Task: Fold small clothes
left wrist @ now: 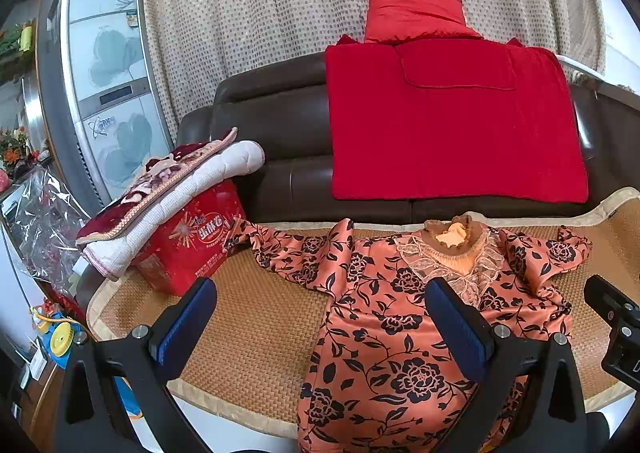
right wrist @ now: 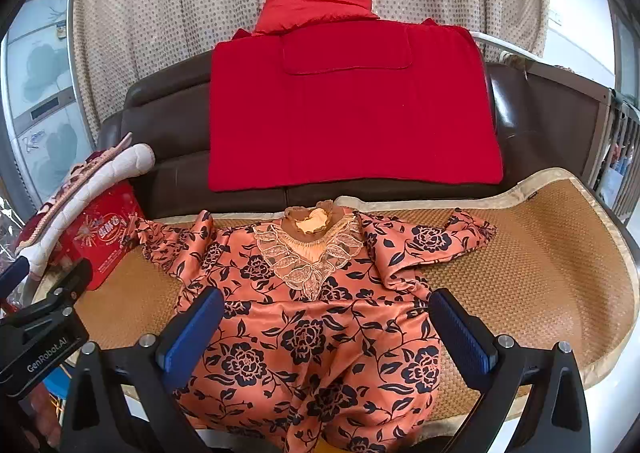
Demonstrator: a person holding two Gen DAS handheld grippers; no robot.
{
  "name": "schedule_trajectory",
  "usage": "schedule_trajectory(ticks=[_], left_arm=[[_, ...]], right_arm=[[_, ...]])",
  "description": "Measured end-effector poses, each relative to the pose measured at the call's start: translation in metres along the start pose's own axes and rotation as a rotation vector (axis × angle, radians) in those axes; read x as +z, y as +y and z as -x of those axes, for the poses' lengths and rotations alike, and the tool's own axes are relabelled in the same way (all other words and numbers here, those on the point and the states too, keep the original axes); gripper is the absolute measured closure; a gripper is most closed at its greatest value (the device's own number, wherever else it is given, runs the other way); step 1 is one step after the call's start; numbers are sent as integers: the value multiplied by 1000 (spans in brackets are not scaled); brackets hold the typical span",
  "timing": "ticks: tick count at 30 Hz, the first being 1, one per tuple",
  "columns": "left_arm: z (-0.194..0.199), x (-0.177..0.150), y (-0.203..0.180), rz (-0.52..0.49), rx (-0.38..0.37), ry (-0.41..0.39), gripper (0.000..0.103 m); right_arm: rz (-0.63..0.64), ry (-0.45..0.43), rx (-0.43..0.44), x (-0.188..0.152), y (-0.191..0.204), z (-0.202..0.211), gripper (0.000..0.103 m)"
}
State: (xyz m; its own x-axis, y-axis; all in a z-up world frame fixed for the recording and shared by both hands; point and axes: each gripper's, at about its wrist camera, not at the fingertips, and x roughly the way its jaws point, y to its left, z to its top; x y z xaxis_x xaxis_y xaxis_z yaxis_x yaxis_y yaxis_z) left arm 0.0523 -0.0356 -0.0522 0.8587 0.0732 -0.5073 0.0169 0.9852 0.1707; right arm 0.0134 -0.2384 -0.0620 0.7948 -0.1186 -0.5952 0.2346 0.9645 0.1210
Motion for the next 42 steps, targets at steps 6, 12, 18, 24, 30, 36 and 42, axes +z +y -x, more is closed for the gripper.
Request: schedule_trajectory(ticks=[6, 12, 18, 24, 30, 36, 42], left_arm=[[-16, 0, -6, -8, 4, 17, 0], [-52, -2, -21, -26, 0, 51, 0], [-157, -21, -63, -59, -32, 190, 0], [-247, -51, -104, -19, -122, 325, 0], [-285, -72, -137, -158, -111, 439, 0], [-283, -83, -154, -263, -56, 392, 0], [-273, -101, -133, -75, -102, 341, 0]], right_arm=[[-2, 14, 1, 2, 0, -14, 0], [-26, 32, 10, 6, -8, -40, 0], [-235, 55, 53, 1, -83, -112, 0], [-721, -7, 6, -23, -245, -181, 0], [-1055, -4, 192, -32, -310, -250, 5], [-1123, 118, 171, -22, -313, -313, 36], [-1033, 71, 124, -8, -299, -316, 90]])
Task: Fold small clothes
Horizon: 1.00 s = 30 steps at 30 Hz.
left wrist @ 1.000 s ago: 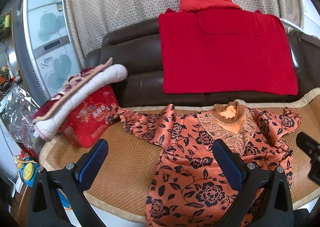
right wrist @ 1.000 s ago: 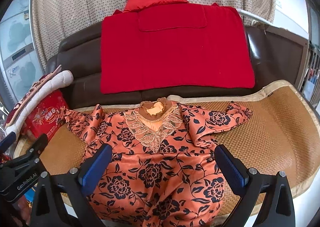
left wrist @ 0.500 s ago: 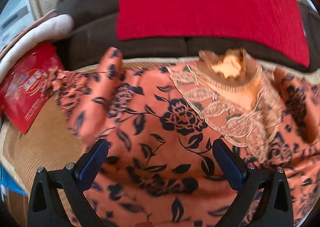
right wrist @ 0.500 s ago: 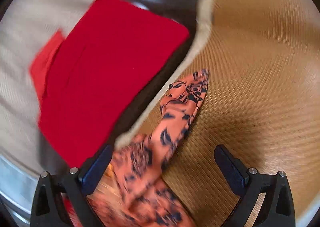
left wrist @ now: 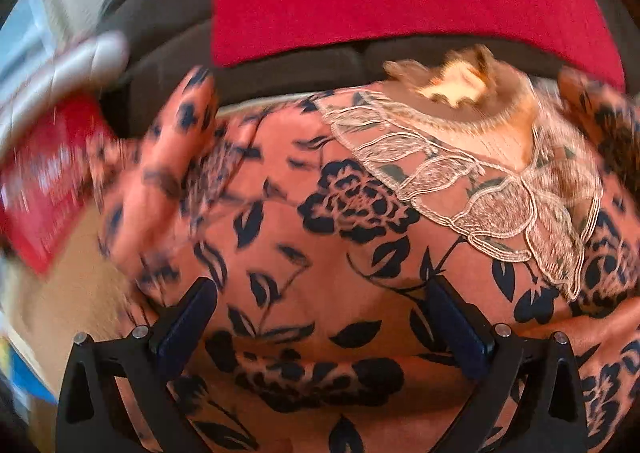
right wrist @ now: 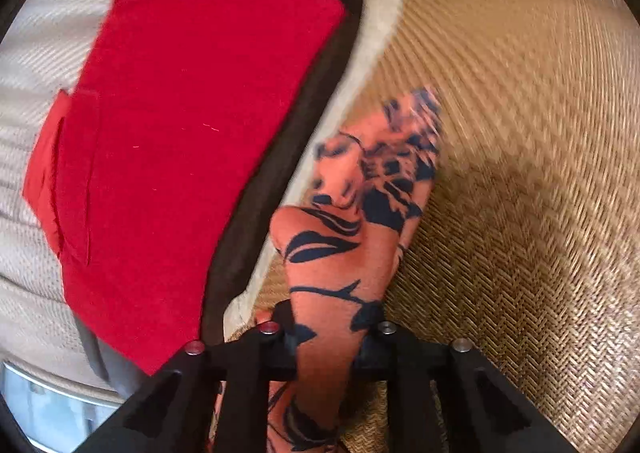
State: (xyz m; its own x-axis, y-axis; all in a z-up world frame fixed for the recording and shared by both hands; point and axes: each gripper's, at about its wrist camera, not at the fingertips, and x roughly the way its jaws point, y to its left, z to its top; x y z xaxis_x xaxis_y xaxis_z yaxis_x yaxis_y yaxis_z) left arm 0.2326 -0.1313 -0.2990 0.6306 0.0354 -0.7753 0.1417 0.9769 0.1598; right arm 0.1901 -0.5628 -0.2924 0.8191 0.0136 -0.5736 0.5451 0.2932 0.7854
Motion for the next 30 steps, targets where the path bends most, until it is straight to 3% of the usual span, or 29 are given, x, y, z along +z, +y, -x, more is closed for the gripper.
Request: schedule_trajectory(ticks=[2, 5, 7, 9, 12, 14, 17, 18, 19, 23, 25, 30], left_arm=[[0, 0, 7, 56, -27, 39, 0], [4, 2, 5, 3, -32, 69, 0], [3, 16, 12, -28, -95, 148, 0], [22, 26, 36, 55, -100, 61, 0], [57, 36, 87, 207, -3, -113, 0], [66, 34, 116, 301, 55, -166, 0], [69, 25, 155, 461, 78, -162, 0], [68, 25, 161, 488, 76, -160, 0], [63, 25, 171, 510, 76, -159, 0], [56, 28, 172, 521, 76, -172, 0], [62, 28, 166, 496, 72, -185, 0], [65, 41, 126, 377, -20, -212, 0]], right_arm=[[70, -59, 30, -2, 22, 13, 90], [249, -138, 134, -23, 74, 40, 90], [378, -135, 216, -47, 117, 46, 90], [506, -103, 283, -80, 153, 48, 90], [648, 41, 399, -142, 202, 32, 89], [683, 147, 457, -176, 219, 18, 86], [777, 348, 467, -234, 240, -14, 64], [800, 380, 457, -245, 243, -20, 41], [817, 402, 460, -255, 244, -23, 28], [817, 394, 508, -251, 243, -16, 27], [793, 343, 527, -247, 237, 3, 27], [667, 307, 335, -192, 193, 0, 27]])
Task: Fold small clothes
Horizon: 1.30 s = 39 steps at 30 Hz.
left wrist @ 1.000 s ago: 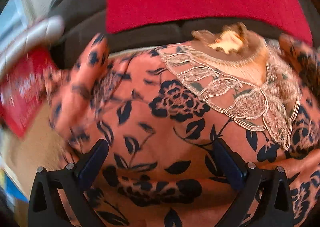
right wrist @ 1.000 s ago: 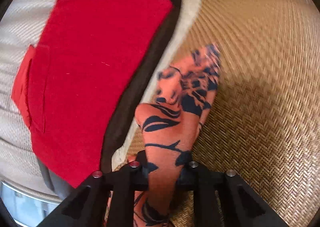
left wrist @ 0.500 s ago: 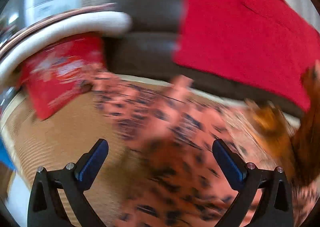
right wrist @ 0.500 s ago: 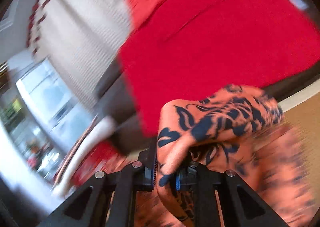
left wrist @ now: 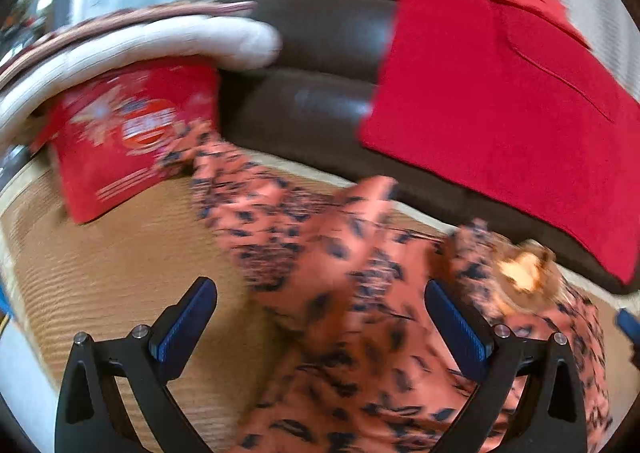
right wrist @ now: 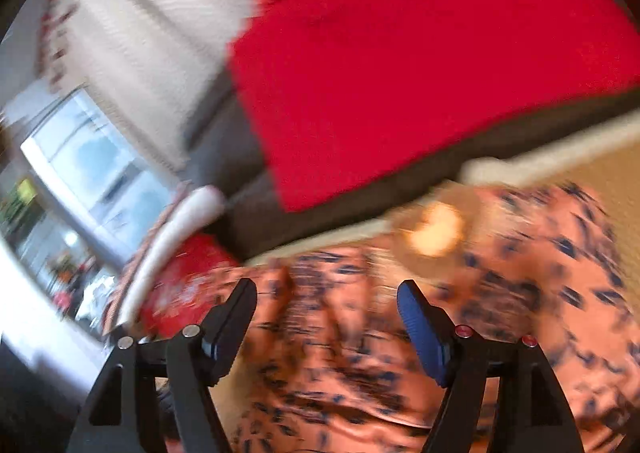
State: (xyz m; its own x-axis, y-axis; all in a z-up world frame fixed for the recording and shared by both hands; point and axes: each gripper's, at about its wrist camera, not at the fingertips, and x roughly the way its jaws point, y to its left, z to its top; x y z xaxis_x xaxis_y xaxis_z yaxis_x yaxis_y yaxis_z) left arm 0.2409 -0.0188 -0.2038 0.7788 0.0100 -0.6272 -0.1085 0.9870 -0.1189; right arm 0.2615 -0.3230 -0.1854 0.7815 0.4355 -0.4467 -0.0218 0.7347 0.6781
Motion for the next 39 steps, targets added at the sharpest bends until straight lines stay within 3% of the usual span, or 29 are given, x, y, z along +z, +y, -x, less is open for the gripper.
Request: schedule_trajectory(ticks=[2, 4, 7, 11, 14, 15, 16, 18, 20, 22, 24, 26, 28, 29, 31, 34, 37, 39], left_arm=[[-3, 4, -22, -32, -65, -4, 0], [-10, 13, -36, -42, -123, -12, 0], [-35, 25, -67, -126, -154, 24, 0], [-70, 31, -88, -153, -149, 120, 0], [-92, 34, -94, -150, -139, 179, 0], [-95, 34, -96, -164, -122, 176, 0], [-96, 34, -97, -173, -111, 175, 1], [-100, 31, -99, -183, -130, 194, 22], [-107, 28, -100, -189, -172, 240, 61], [-110, 23, -99, -200, -185, 258, 79], [-108, 21, -98, -218, -171, 248, 87], [-100, 23, -95, -225, -185, 215, 93], [-94, 25, -92, -225, -187, 196, 95], [-91, 25, -90, -230, -184, 187, 95], [-83, 27, -84, -239, -172, 164, 95], [-73, 31, -69, -234, -175, 143, 96], [-62, 32, -57, -238, -180, 120, 95], [-57, 32, -53, -250, -201, 116, 95]], right_arm=[[-86, 14, -39, 6, -27, -1, 32], [-169, 39, -65, 7, -51, -4, 49], [-236, 48, -124, 8, -78, 2, 51], [-249, 2, -326, 20, -111, 22, 51], [-186, -55, -462, 37, -129, 34, 40], [-155, -68, -483, 44, -136, 37, 27], [-134, -76, -502, 49, -140, 38, 23], [-120, -76, -507, 56, -151, 30, 23], [-128, -28, -489, 58, -162, 19, 23], [-116, 42, -490, 57, -169, -1, 23], [-61, 46, -540, 57, -165, -12, 23], [-15, 60, -558, 57, -159, -19, 28], [12, 85, -545, 56, -154, -27, 69], [35, 102, -558, 54, -152, -30, 70], [83, 94, -582, 53, -145, -33, 82], [86, 65, -594, 55, -140, -30, 88], [114, -12, -628, 58, -133, -16, 98], [114, -71, -653, 64, -134, -4, 98]])
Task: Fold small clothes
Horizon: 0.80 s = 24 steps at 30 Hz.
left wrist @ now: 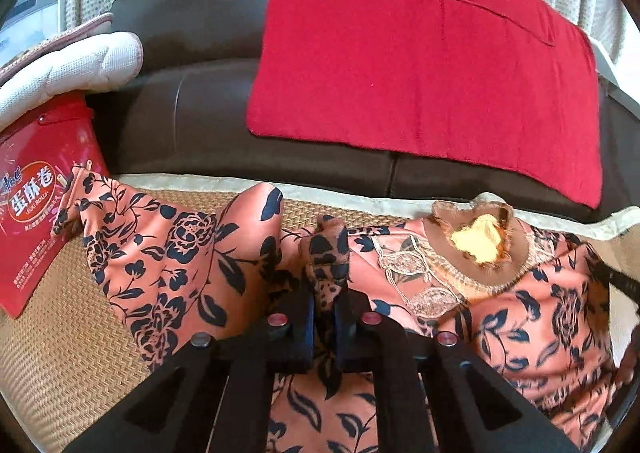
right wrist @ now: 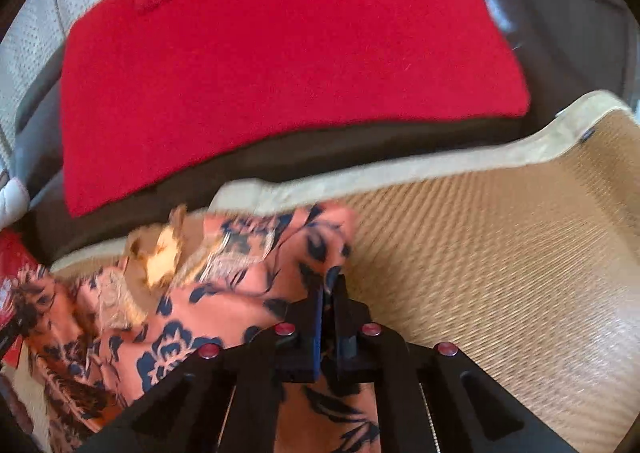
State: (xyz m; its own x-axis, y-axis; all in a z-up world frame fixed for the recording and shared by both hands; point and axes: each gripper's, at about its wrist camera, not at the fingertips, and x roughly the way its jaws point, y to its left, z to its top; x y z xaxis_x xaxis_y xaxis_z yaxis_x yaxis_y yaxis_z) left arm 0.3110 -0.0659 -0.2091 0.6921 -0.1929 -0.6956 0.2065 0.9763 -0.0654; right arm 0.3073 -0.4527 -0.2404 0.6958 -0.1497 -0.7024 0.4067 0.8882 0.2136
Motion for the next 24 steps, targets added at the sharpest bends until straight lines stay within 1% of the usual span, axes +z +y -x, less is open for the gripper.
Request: schedule_trajectory(ticks=[2, 3, 5, 6, 7, 8, 9, 10, 11, 12, 14, 15, 16, 17, 19, 20, 21, 22, 24], left_arm=[[-1, -2, -1, -27, 0, 14, 93], [1, -4, -1, -42, -4, 20, 93], [6, -6, 0, -71, -18, 22, 90], [8, -6, 2, -81, -25, 20, 89], [11, -7, 4, -91, -32, 15, 83], [18, -8, 8, -102, -36, -3, 77], [24, -8, 12, -111, -34, -21, 74], [29, -8, 16, -116, -31, -37, 69], [40, -8, 26, -112, -24, -70, 62], [47, -8, 35, -98, -16, -88, 59], [60, -8, 64, -13, 22, -120, 46], [63, -8, 77, 35, 46, -124, 43], [64, -9, 89, 81, 71, -126, 38], [63, -12, 110, 160, 118, -120, 36], [61, -16, 133, 254, 156, -102, 34], [58, -20, 149, 325, 164, -88, 34], [56, -22, 156, 354, 166, -80, 34], [51, -25, 167, 409, 167, -62, 33], [44, -30, 178, 470, 146, -37, 33]], right_arm=[[-44, -17, -17, 0, -5, 12, 99], [-56, -22, -33, 1, -9, 12, 102], [-83, -26, -62, 3, -19, 9, 102], [-105, -26, -69, 4, -23, 8, 102], [-128, -23, -68, 5, -26, 4, 102], [-151, -16, -48, 7, -35, 8, 102], [-158, -13, -15, 8, -37, 8, 102], [-156, -21, 12, 9, -36, 11, 102], [-145, -26, 60, 11, -31, 14, 100], [-140, -18, 94, 11, -27, 17, 98], [-132, -4, 194, 10, -15, 20, 98], [-117, 6, 263, 10, -4, 22, 98], [-107, 14, 300, 9, 2, 23, 97], [-83, 31, 357, 6, 15, 26, 97], [-41, 57, 423, -3, 39, 31, 97], [-8, 78, 464, -9, 55, 33, 97], [19, 98, 496, -15, 69, 35, 97], [44, 121, 517, -21, 84, 37, 97], [89, 159, 543, -38, 108, 35, 97]])
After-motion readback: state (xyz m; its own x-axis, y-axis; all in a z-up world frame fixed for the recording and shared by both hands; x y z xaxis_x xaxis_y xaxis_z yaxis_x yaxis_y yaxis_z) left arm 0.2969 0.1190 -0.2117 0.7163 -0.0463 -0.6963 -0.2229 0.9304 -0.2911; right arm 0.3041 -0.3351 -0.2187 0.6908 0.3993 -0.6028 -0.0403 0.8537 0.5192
